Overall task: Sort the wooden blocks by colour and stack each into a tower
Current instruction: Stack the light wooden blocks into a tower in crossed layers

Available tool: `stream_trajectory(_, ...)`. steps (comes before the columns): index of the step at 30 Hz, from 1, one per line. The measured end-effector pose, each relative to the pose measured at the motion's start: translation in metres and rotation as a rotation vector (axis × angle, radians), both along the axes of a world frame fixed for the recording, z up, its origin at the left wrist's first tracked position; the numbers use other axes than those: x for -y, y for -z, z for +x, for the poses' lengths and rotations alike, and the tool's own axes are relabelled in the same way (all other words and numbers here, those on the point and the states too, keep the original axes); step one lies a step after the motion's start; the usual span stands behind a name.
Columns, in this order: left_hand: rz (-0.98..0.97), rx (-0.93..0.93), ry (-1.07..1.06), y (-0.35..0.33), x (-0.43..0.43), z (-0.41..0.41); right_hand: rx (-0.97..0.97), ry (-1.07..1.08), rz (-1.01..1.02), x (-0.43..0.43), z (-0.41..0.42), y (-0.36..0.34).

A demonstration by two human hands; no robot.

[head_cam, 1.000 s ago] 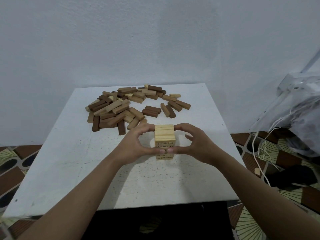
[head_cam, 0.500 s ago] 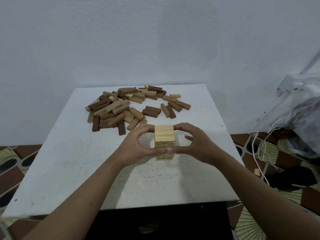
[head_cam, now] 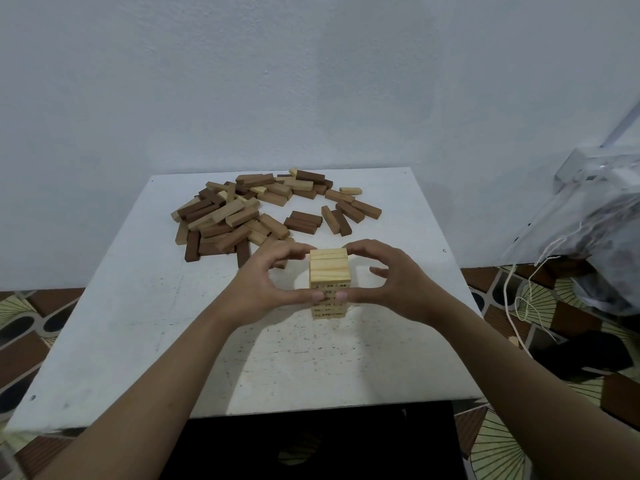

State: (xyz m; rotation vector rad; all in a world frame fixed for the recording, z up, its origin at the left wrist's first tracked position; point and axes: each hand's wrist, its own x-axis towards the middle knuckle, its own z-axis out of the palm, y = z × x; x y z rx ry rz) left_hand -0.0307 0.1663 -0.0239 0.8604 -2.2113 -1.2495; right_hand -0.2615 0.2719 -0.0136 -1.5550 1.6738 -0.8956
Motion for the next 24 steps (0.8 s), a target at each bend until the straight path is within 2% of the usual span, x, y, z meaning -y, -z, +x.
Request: stream_trajectory(24, -0.039, 0.016, -0.005, 0.0038, 0.0005, -0.0020, -0.021, 0.018, -0.037, 0.0038, 0.0021, 0.0061)
